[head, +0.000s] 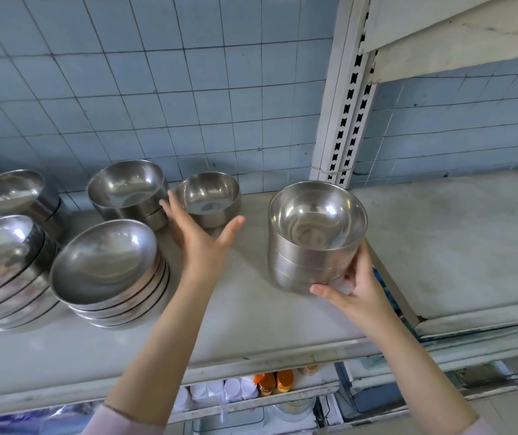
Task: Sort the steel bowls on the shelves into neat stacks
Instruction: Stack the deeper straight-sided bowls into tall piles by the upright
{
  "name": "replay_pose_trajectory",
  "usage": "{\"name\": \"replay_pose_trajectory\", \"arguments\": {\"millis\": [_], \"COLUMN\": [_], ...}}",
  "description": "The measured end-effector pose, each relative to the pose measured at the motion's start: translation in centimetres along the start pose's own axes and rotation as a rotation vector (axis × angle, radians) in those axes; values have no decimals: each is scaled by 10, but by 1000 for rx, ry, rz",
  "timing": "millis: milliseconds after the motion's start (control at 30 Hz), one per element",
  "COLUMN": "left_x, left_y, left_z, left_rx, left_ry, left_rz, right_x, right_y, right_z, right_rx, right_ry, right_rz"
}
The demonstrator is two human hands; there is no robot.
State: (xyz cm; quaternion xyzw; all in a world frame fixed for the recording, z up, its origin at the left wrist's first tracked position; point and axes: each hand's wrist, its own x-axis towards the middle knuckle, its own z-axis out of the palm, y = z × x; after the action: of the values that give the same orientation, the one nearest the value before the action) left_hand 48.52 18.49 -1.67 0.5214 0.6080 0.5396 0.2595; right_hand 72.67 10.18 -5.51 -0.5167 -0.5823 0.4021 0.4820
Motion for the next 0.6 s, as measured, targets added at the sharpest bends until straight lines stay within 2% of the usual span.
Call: {"name": "replay_pose_trajectory", "arguments": {"millis": [100, 367, 500, 600], "left_x": [13, 29, 30, 23], "left_y": [-15, -26, -31, -18], "left_z": [12, 34, 31, 19], "left_rx": [33, 133, 110, -44], "left_ry": [88, 215, 209, 156], "left_rz": [-97, -130, -120, -149], "right_x": [0, 2, 2, 2], "right_y": [0, 6, 8, 7], "right_z": [1, 1, 0, 0], "right_rx": [6, 24, 10, 13], "right_ry": [9, 31, 43, 45], "right_rz": [10, 61, 80, 85]}}
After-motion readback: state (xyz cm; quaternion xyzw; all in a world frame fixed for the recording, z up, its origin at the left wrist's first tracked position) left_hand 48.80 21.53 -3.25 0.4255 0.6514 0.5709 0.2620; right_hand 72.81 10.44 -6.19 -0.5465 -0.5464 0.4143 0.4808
